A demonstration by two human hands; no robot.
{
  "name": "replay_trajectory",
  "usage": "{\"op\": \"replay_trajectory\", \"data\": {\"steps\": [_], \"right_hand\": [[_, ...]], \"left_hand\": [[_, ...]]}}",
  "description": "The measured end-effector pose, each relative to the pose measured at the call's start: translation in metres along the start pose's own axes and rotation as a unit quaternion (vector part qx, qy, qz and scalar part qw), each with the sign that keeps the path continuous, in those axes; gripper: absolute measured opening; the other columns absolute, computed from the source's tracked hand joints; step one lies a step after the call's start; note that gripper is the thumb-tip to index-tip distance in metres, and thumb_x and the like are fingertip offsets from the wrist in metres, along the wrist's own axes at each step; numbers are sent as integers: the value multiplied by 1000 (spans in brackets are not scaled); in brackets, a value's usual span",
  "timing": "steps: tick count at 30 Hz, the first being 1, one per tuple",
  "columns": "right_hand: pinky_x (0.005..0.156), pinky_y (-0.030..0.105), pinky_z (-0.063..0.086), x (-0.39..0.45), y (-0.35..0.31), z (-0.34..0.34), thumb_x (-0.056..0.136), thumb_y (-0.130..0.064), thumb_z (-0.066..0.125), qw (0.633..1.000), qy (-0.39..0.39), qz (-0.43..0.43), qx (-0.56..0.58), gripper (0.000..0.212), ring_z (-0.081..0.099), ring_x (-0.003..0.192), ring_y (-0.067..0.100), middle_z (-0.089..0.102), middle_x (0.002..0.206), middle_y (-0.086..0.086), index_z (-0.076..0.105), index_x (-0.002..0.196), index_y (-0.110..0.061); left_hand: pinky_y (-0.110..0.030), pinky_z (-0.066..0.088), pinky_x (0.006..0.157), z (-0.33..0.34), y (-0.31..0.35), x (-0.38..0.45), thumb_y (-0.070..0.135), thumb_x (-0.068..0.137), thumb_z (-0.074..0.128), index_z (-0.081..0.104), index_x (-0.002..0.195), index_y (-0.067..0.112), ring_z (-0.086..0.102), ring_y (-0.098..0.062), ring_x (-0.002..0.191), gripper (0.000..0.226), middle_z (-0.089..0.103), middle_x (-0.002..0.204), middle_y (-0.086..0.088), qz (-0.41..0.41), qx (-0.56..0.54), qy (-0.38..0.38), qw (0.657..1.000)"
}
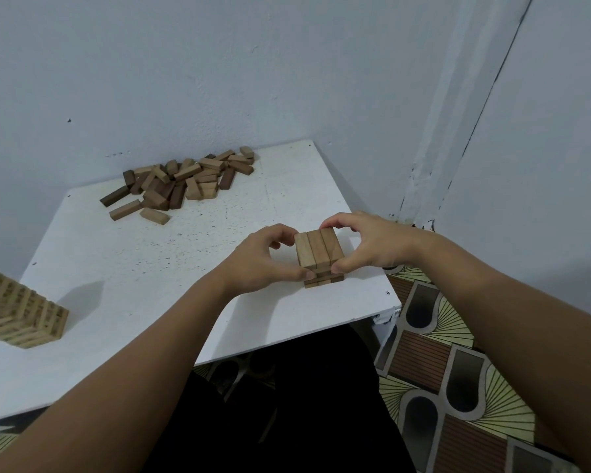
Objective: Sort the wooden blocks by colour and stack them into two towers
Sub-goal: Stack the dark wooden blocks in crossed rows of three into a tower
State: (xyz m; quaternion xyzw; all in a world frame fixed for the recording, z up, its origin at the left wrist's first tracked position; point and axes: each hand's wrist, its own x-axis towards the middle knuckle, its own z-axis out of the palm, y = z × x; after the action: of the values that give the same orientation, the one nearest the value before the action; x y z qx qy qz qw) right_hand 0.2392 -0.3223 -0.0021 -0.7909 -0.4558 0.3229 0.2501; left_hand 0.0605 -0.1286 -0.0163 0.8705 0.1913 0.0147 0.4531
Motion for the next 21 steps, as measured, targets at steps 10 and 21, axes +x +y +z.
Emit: {"op": "replay_trajectory", "data": {"steps": [10,21], "right_hand": [[109,47,37,-2,-1,2,72,-43,85,1000,6,4,8,73,35,135,16,42,143,-13,47,132,-55],[110,49,37,-1,-2,3,71,-43,84,1000,4,5,12,72,36,135,16,42,143,-11,47,131,-56]], "left_hand": [[-44,46,104,3,-1,-1,58,60,90,65,117,44,52,-5,120,64,63,120,22,19,41,25,999],[-49,46,107,1,1,-1,65,57,89,64,120,44,54,-7,121,71,65,121,19,6,48,5,999]]}}
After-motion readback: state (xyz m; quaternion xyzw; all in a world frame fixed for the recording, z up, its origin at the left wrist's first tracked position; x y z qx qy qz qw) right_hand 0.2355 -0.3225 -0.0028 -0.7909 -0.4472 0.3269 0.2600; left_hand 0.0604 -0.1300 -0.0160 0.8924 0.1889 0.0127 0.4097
